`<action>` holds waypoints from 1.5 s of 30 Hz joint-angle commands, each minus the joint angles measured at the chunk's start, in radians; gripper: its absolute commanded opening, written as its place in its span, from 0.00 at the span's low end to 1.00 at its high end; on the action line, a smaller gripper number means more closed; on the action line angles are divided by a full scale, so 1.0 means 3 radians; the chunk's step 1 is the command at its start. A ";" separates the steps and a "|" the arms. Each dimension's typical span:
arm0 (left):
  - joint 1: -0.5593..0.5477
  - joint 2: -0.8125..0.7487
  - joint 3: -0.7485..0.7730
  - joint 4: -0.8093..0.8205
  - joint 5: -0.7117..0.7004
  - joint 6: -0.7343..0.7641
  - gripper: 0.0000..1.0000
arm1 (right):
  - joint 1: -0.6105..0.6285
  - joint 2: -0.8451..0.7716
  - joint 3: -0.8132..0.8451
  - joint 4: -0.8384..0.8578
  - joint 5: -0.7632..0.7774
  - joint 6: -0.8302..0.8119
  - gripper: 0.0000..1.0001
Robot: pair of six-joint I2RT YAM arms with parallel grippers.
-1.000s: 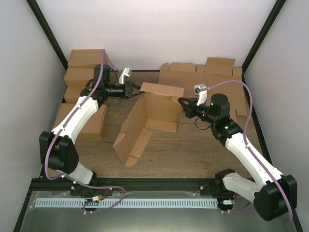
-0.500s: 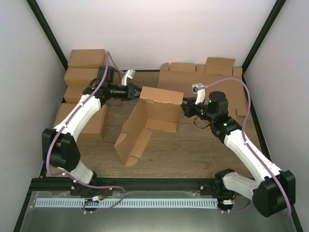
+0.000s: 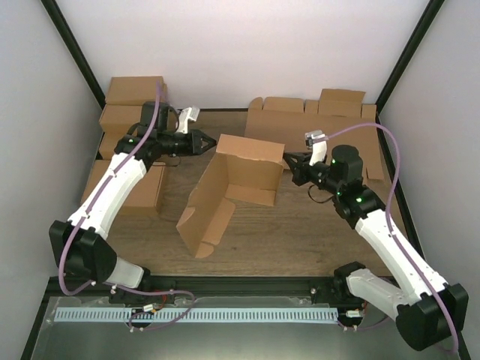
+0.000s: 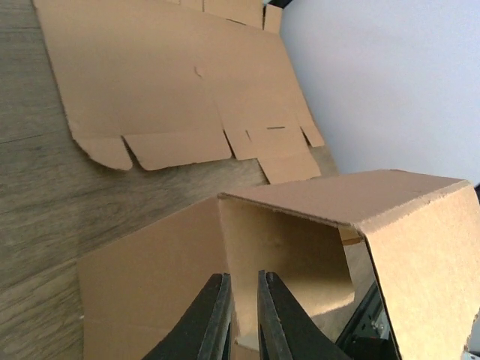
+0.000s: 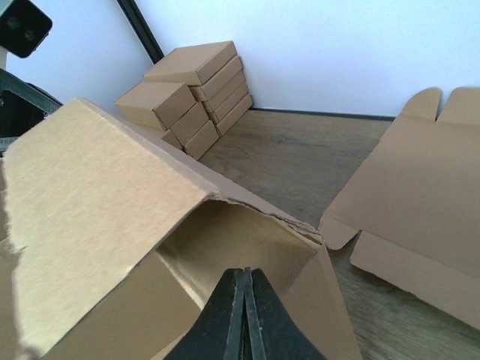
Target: Fold the paper box
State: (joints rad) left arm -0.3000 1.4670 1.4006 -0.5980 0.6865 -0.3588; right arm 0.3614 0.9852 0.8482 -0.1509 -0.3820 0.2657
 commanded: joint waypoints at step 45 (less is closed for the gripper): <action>-0.1368 -0.0808 0.0089 -0.1175 -0.2292 0.0783 1.00 | 0.0477 0.1268 0.2321 -0.1896 -0.0237 -0.2331 0.86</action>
State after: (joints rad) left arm -0.6888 1.2129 1.4105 -0.9424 0.0441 -0.1253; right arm 0.4938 1.3674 1.5307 -0.6849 -0.4789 -0.4183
